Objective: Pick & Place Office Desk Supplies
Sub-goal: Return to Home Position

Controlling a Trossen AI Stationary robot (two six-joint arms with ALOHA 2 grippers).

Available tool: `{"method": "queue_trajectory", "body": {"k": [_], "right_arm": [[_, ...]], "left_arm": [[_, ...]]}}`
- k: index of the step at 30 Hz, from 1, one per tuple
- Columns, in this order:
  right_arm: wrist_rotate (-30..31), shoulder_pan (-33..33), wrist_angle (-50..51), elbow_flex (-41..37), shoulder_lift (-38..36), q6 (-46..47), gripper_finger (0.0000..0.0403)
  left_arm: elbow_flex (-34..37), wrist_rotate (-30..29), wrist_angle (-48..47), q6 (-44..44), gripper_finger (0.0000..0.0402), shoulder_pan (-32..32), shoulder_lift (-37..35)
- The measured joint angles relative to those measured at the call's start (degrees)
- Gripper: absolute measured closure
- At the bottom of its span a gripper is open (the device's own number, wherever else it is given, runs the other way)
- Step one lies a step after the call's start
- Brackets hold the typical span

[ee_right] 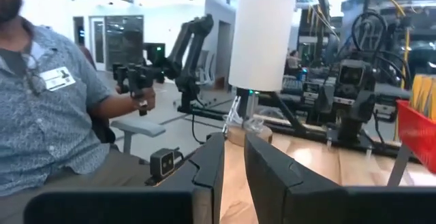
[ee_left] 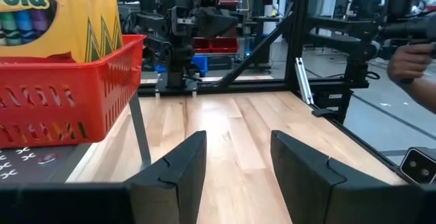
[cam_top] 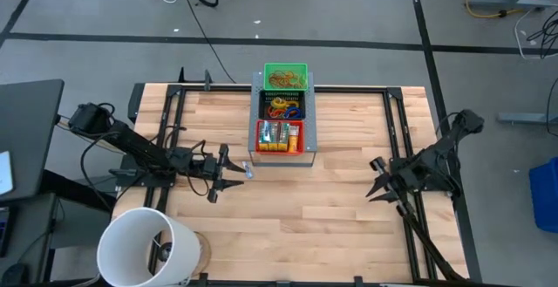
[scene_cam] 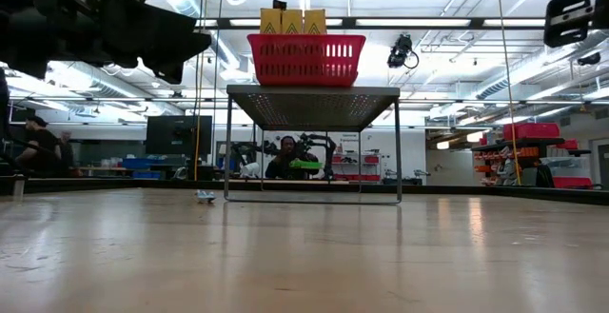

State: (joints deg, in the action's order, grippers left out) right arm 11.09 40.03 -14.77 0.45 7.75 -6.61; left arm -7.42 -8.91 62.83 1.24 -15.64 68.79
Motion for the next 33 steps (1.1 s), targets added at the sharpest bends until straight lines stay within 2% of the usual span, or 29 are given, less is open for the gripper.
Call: {"method": "queue_trajectory", "body": {"k": [4,7,9,14,16,27,33], "right_arm": [[-1.37,0.00,6.57,0.00,-7.63,-3.40,0.0335],[0.24,-0.11,6.59,0.00,-7.47,-5.78,0.0335],[4.49,-0.11,6.06,0.00,-7.47,-6.66,0.0335],[20.70,-1.71,2.62,0.00,-7.62,-8.83,0.0335],[22.64,-3.61,1.86,0.00,-7.57,-9.65,0.0335],[2.76,-23.23,4.02,0.00,-7.53,-3.96,0.0391],[-7.65,-31.92,5.51,0.02,-7.52,0.89,0.0392]], "left_arm": [[0.00,-0.04,0.00,-0.33,0.0232,0.00,0.00],[0.00,-0.14,0.04,-0.35,0.0232,0.00,0.00],[0.00,-0.52,0.28,-0.43,0.0232,0.00,0.00],[0.00,-1.40,0.28,-0.76,0.0232,0.04,0.00],[0.00,-1.53,0.31,-0.72,0.0232,0.04,0.00],[0.00,-1.57,0.36,-0.48,0.0232,0.04,0.00],[0.00,-1.57,0.37,-0.35,0.0232,0.04,0.00]]}}
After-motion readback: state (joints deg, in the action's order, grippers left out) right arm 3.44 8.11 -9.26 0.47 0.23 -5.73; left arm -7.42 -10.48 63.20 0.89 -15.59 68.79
